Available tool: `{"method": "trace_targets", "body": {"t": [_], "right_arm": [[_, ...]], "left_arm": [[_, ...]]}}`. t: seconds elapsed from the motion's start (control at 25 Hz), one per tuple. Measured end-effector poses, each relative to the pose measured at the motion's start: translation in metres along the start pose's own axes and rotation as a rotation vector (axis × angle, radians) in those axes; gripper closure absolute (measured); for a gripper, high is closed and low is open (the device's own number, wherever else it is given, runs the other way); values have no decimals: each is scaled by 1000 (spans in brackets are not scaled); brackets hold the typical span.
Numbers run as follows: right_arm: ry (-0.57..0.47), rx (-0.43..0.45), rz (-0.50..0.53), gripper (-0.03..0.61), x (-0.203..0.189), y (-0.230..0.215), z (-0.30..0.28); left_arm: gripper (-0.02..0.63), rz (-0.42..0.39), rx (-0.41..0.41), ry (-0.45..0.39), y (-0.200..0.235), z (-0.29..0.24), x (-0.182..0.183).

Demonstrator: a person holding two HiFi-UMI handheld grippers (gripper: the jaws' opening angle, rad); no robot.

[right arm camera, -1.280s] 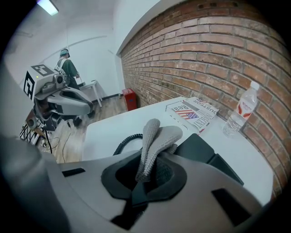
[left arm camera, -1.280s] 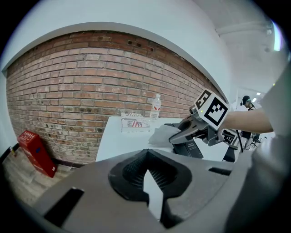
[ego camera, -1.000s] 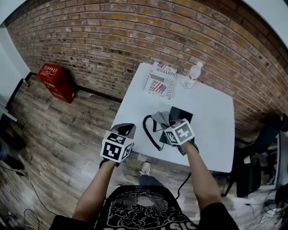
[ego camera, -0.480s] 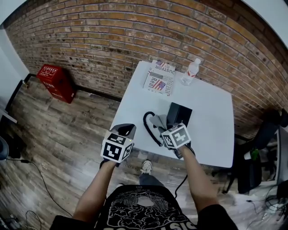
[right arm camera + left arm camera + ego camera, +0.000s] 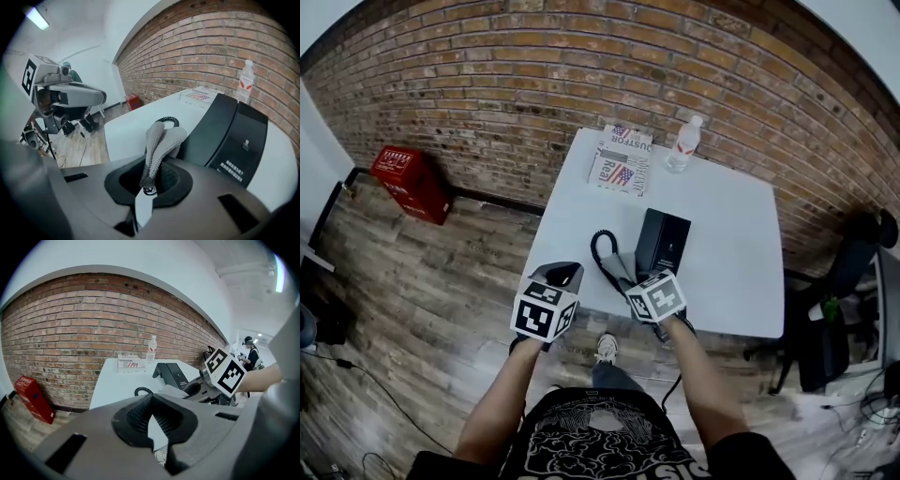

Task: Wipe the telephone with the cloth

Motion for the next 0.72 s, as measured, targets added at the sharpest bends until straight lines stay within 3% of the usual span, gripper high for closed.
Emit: {"method": "trace_targets", "body": {"t": [0.28, 0.72], "right_arm": [[-118, -41, -64, 568, 0, 0, 38], [-372, -210, -143, 568, 21, -18, 144]], "left_arm": [[607, -27, -26, -9, -13, -3, 5], [607, -73, -75, -54, -30, -4, 30]]}}
Point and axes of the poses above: the fingertips, and each gripper's own axes: z backward along the fingers, y to its left, x out of its top, the point moved 5 cm from there along z, backward along the fingers, and after that the axes turned 3 degrees about -y, right-handed, at the moved point
